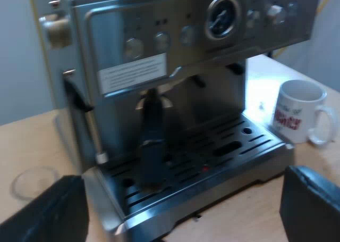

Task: Place mug into machine

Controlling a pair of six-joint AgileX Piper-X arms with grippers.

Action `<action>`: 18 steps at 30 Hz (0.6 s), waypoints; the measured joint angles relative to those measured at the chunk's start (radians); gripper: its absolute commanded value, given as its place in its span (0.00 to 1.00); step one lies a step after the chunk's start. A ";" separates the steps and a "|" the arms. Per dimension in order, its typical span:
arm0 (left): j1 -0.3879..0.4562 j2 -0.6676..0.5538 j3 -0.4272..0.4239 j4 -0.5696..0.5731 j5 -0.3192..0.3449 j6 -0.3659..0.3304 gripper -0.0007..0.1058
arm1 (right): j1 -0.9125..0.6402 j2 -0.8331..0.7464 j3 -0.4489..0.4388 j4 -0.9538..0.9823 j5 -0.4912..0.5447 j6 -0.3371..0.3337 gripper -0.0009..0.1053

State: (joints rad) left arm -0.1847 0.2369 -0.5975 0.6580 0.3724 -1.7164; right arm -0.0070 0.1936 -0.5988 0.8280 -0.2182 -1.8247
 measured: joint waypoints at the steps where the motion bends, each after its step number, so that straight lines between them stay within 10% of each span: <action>1: -0.005 0.008 0.000 -0.010 0.002 0.000 0.77 | 0.000 0.008 0.000 -0.007 0.000 0.000 0.73; 18: -0.271 0.341 -0.002 -0.261 0.022 0.000 0.77 | 0.000 0.189 0.000 -0.117 -0.023 -0.006 0.73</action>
State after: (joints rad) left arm -0.4561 0.5775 -0.5991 0.3969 0.3941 -1.7164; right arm -0.0070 0.3823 -0.5988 0.7113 -0.2413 -1.8305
